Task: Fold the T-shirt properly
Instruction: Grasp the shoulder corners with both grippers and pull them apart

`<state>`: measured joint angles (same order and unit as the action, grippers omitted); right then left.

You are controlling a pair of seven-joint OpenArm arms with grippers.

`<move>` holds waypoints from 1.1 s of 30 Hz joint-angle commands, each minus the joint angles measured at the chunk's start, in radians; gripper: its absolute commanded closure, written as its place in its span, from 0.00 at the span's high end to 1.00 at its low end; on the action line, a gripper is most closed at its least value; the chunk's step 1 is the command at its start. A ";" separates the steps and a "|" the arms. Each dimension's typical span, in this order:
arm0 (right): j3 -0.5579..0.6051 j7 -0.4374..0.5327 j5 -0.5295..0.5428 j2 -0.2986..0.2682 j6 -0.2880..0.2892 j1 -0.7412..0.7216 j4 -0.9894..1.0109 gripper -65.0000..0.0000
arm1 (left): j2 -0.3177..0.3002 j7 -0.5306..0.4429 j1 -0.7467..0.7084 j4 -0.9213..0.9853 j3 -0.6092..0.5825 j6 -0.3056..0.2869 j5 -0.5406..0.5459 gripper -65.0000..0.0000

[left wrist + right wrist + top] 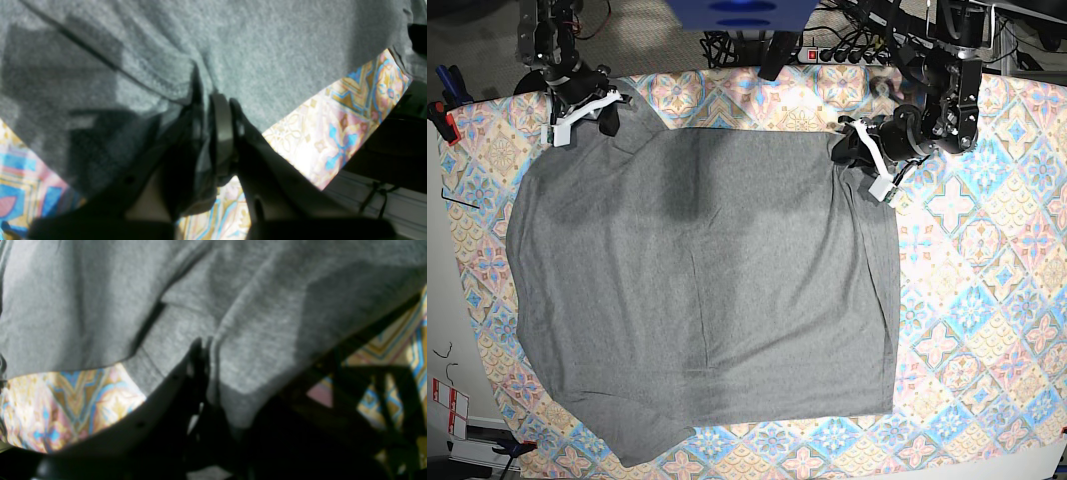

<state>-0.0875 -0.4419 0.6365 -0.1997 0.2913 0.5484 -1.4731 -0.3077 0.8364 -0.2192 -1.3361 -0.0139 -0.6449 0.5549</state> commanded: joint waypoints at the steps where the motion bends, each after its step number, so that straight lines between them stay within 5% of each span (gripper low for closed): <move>1: -0.008 -0.031 -0.008 -0.014 0.000 0.020 -0.007 0.02 | 0.005 0.113 -0.035 0.011 -0.018 -0.005 -0.060 0.04; 10: -0.160 -0.033 -0.091 -0.019 0.000 0.104 -0.133 0.02 | -0.009 0.062 -0.154 -0.075 0.117 -0.053 -0.062 0.04; 18: -0.166 -0.025 -0.140 -0.017 0.000 0.174 -0.215 0.02 | -0.038 0.056 -0.182 -0.079 0.131 -0.053 -0.052 0.04; 26: -0.186 -0.034 -0.323 0.056 0.000 0.175 -0.269 0.03 | -0.038 0.059 -0.211 -0.078 0.269 -0.053 -0.062 0.04; 33: -0.186 -0.108 -0.341 0.092 0.000 0.114 -0.266 0.03 | -0.038 0.059 -0.210 -0.078 0.266 -0.053 -0.065 0.04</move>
<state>-0.2665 -0.5743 0.2916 -0.0963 0.2951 0.6529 -1.7260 -0.3325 0.8600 -0.4236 -1.4132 0.2474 -0.7349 0.5518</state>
